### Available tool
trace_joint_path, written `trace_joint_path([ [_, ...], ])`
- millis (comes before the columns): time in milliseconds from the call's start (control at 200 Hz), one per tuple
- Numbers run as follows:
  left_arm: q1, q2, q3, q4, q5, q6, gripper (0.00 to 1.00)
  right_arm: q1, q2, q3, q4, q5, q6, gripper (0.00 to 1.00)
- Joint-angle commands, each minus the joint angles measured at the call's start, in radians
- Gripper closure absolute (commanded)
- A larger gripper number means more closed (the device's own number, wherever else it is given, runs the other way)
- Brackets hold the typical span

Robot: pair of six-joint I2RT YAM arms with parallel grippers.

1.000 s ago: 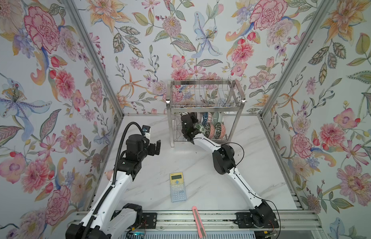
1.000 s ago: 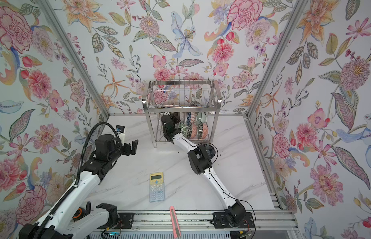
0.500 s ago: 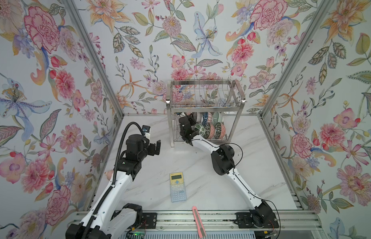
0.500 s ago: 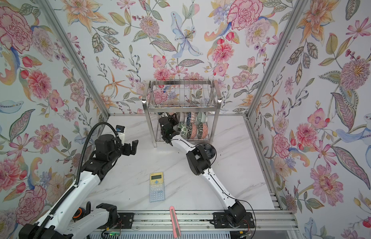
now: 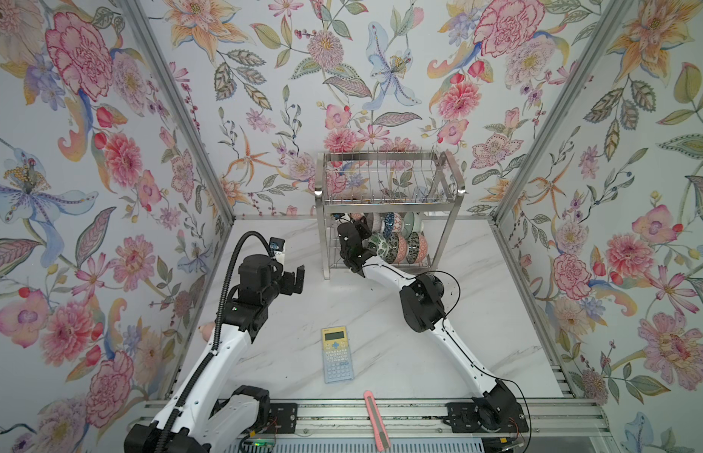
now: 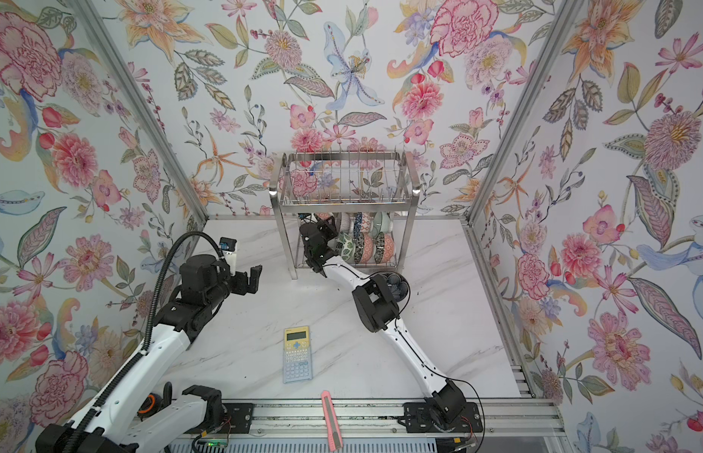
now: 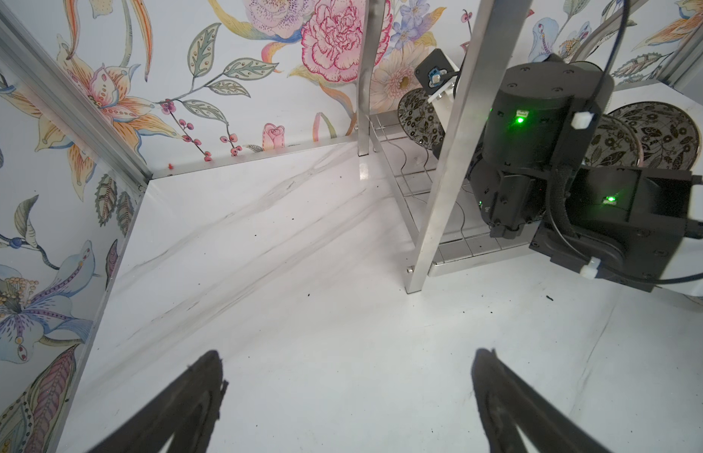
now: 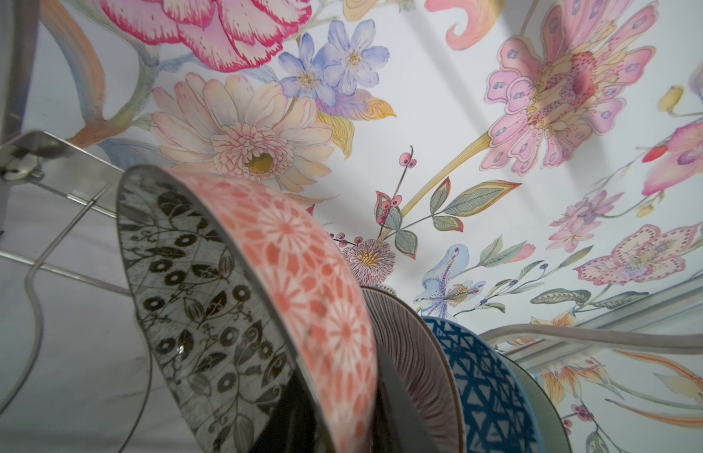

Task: Load the bowls into the dish rack

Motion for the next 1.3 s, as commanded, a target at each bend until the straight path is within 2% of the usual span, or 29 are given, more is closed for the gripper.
trace_joint_path([
  [0,0.011,-0.005,-0.014,0.009,0.025,0.001,0.01,0.004,-0.054,-0.041,-0.049,0.011,0.000,0.73],
  [370,0.013,-0.009,-0.015,0.010,0.028,-0.001,0.01,0.005,-0.093,-0.066,-0.070,0.041,0.007,0.72],
  [601,0.012,-0.012,-0.017,0.009,0.029,-0.002,0.01,0.005,-0.115,-0.048,-0.139,0.019,0.073,0.69],
  [951,0.013,-0.012,-0.017,0.009,0.029,-0.002,0.01,0.008,-0.116,0.000,-0.220,-0.014,0.142,0.62],
  [1296,0.013,-0.011,-0.018,0.008,0.031,-0.002,0.01,0.015,-0.127,-0.003,-0.238,-0.020,0.152,0.46],
])
